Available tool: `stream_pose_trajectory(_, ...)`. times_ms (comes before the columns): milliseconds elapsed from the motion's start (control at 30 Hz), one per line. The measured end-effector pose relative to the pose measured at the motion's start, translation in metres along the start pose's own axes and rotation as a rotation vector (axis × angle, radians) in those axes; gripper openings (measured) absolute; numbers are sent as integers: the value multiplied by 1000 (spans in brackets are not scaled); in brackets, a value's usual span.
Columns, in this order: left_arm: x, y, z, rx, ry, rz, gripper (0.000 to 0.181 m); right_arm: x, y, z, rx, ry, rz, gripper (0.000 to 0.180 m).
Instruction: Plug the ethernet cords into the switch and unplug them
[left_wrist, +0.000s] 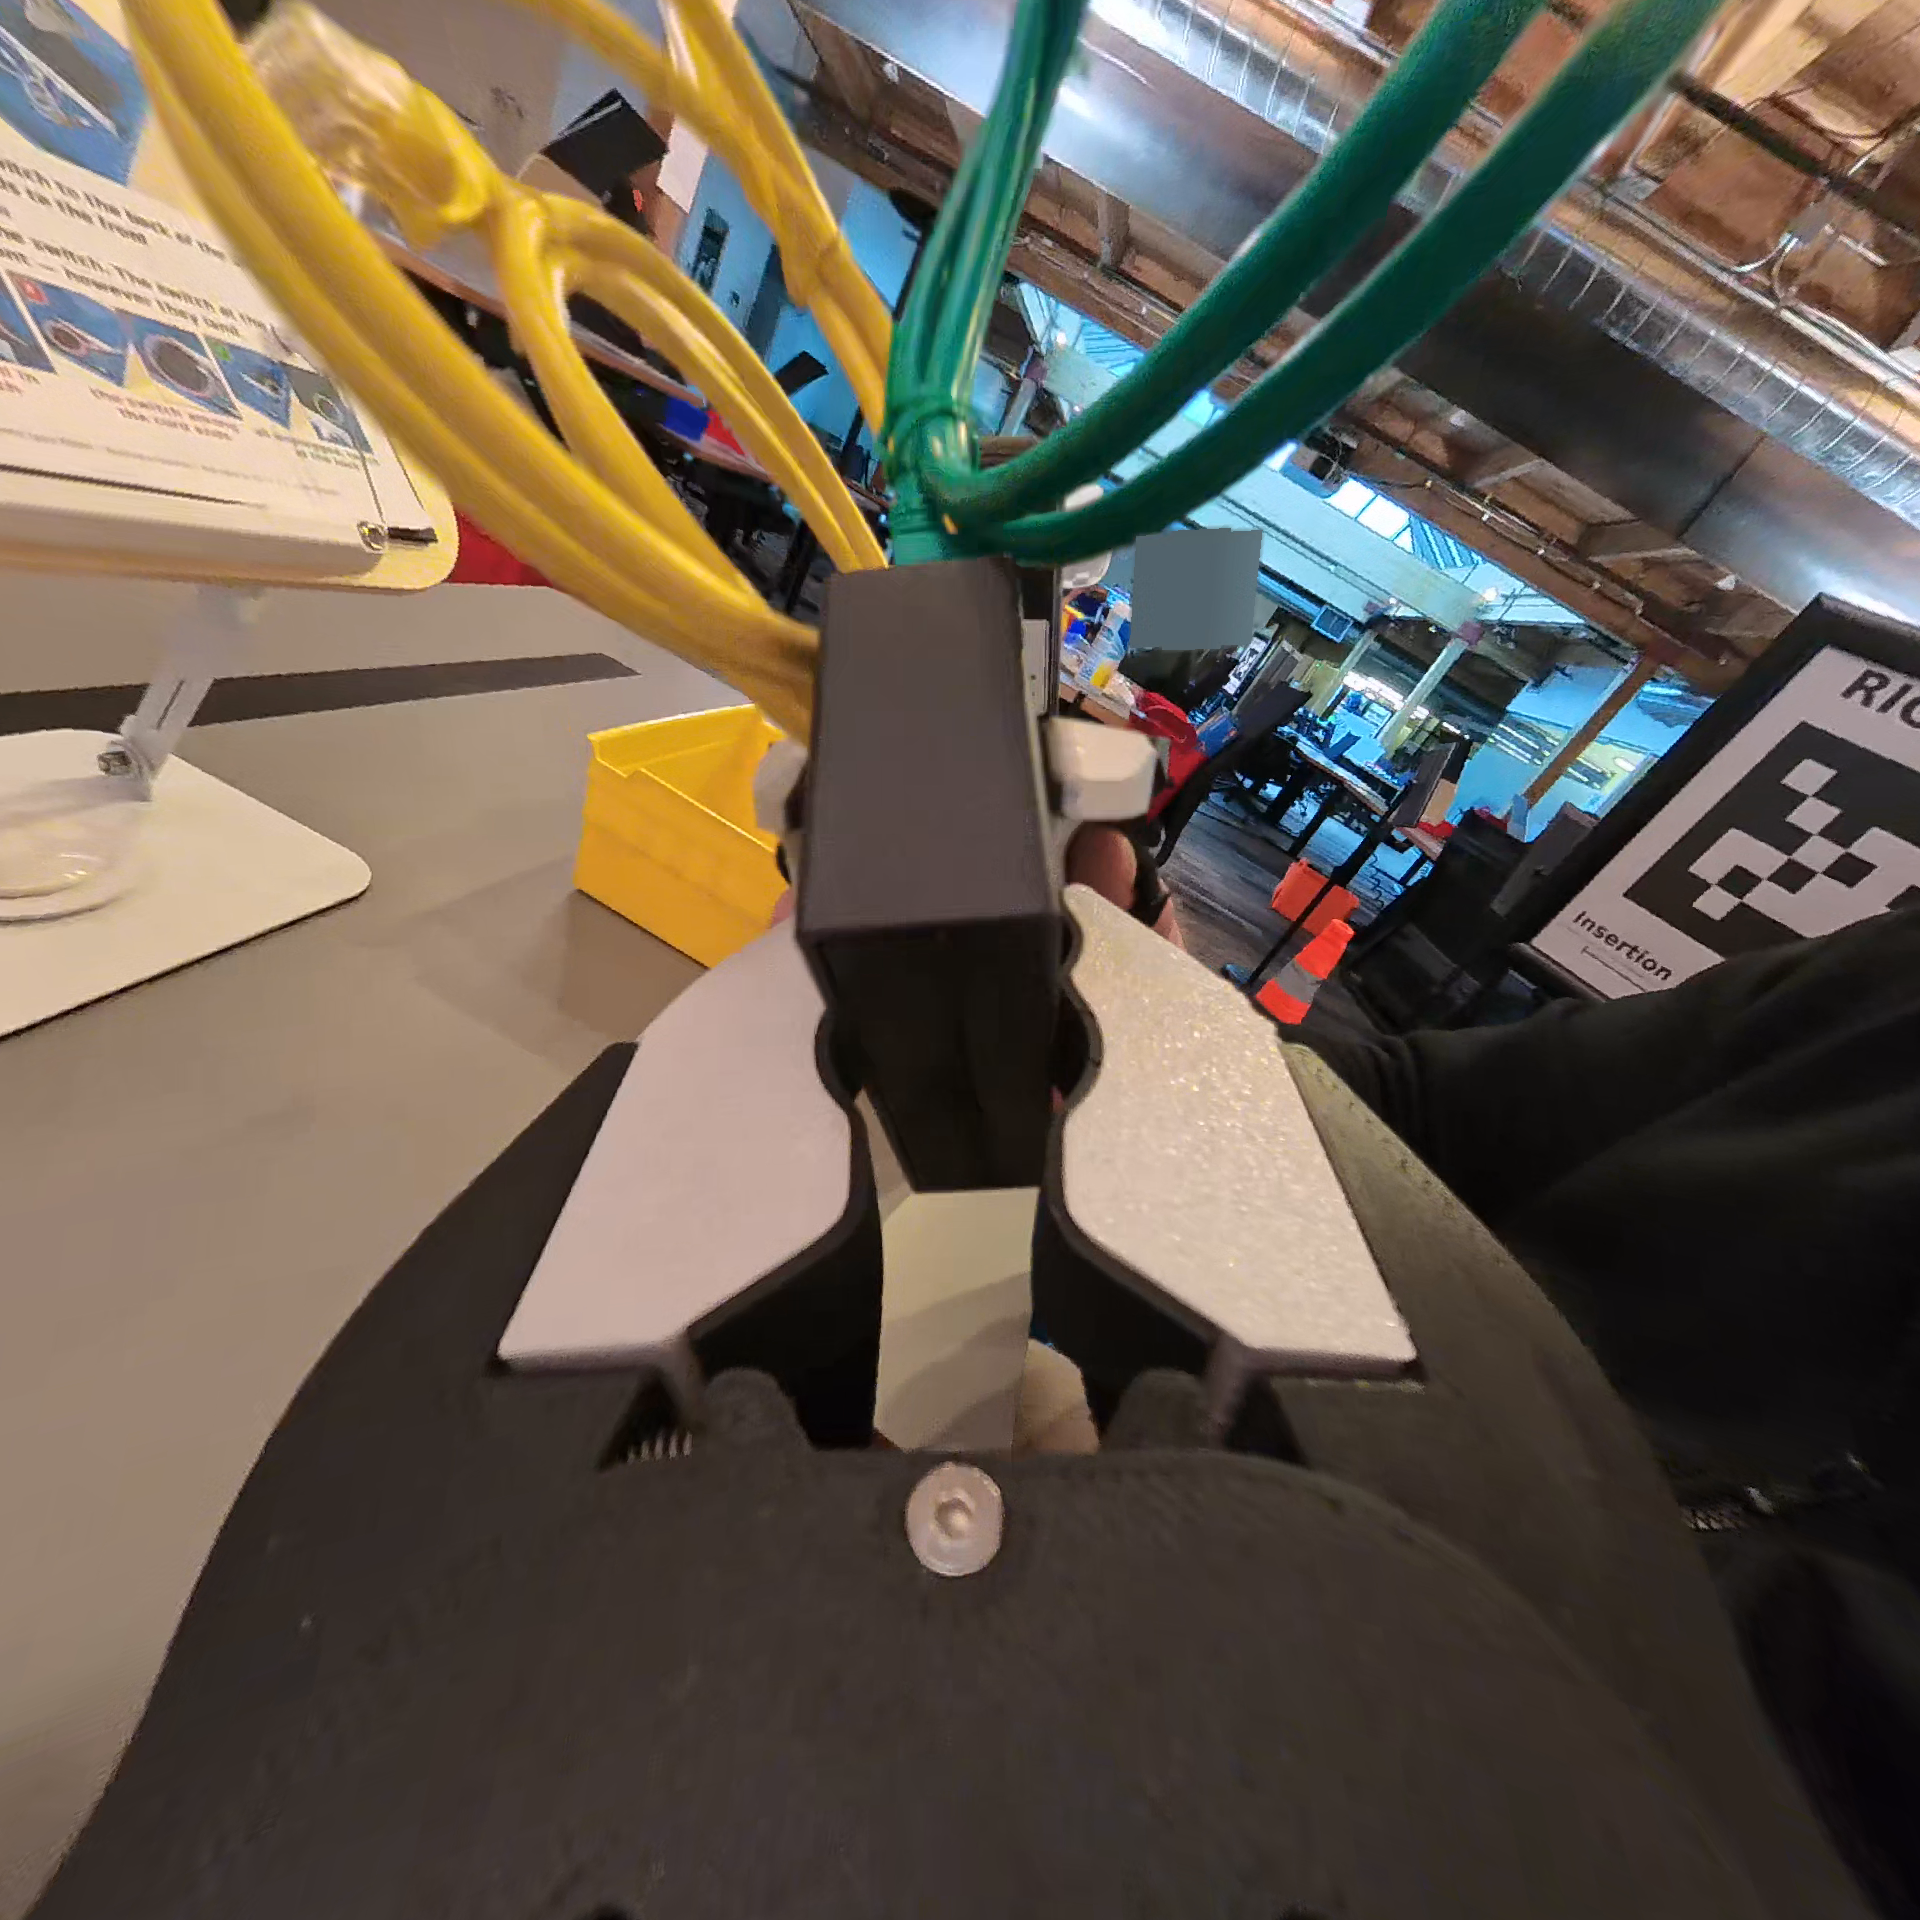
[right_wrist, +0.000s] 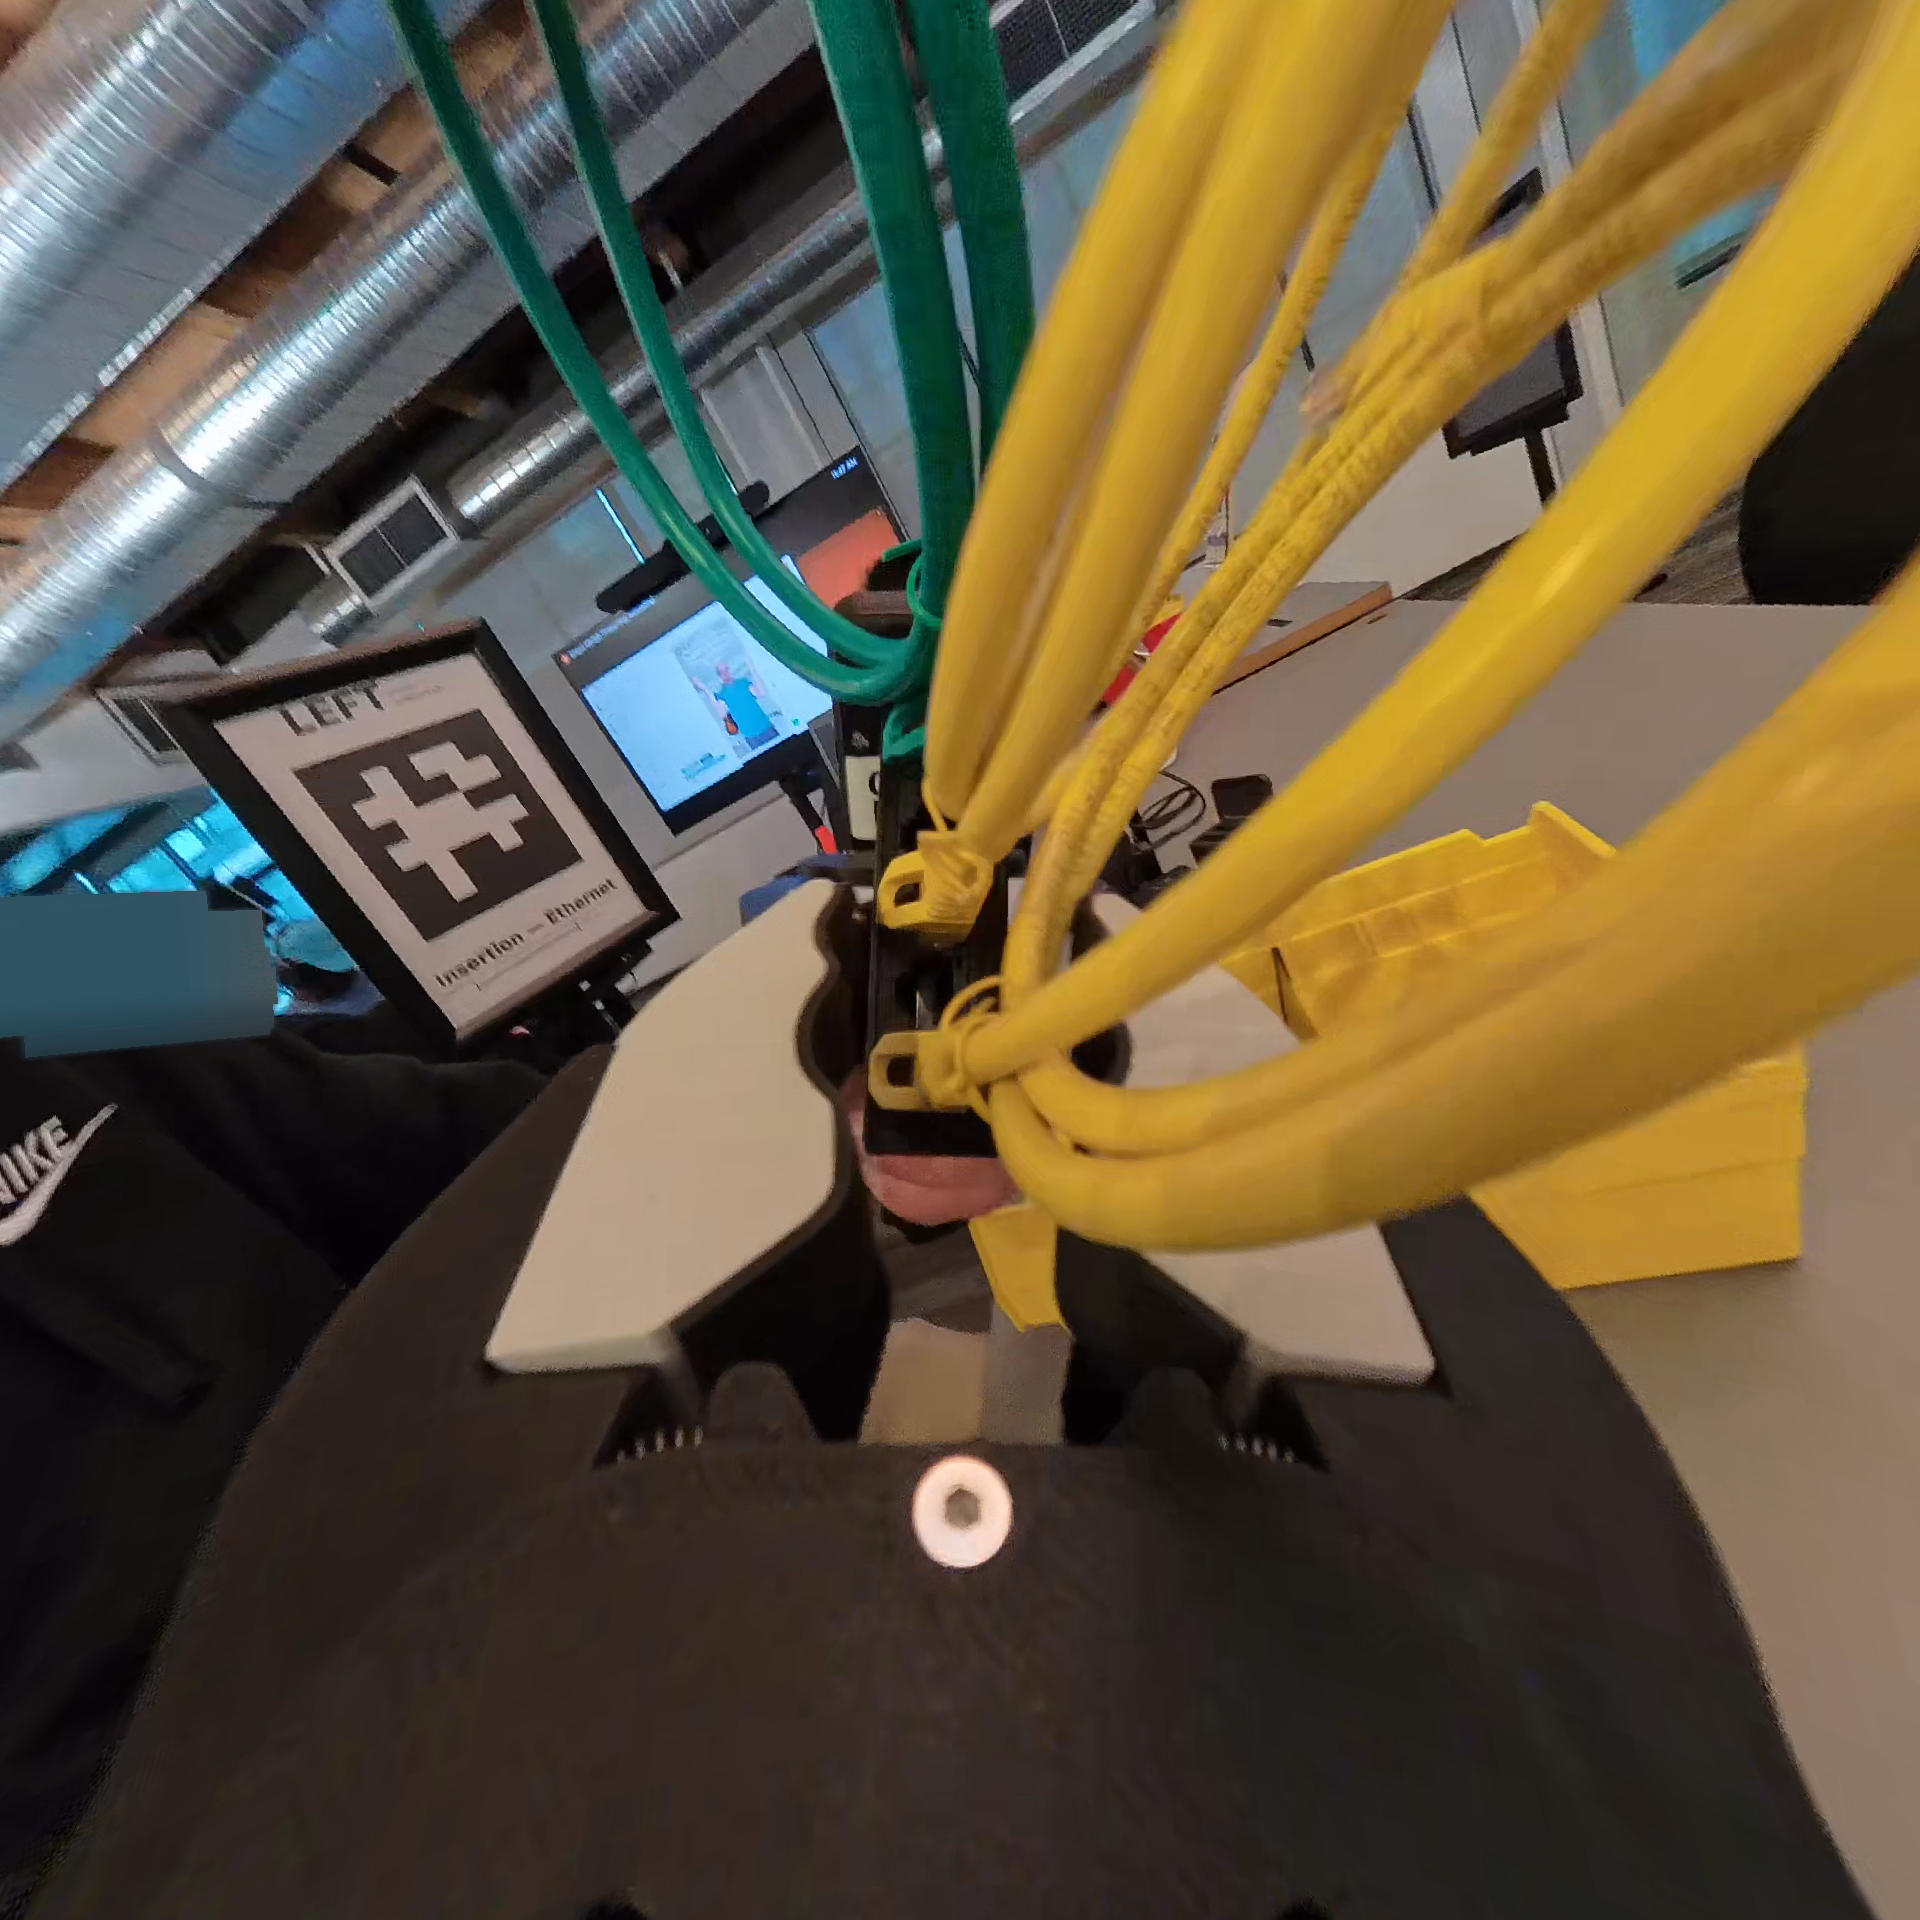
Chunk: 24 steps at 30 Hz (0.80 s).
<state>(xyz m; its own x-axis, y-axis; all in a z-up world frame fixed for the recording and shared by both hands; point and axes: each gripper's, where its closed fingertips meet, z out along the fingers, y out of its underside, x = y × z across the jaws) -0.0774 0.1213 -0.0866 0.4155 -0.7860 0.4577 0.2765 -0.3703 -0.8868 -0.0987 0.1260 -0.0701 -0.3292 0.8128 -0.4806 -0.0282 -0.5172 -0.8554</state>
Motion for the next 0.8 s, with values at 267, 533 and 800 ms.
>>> stream_pose_trajectory(267,-2,-12,-6,96,4,-30,30,1,7,-17,-107,-13,-11,36)
stream_pose_trajectory(533,-3,-15,-7,167,10,-90,30,2,12,-21,-140,-33,-1,28)
stream_pose_trajectory(800,-6,-17,-7,206,-13,-88,29,3,20,-15,-154,-44,2,23)
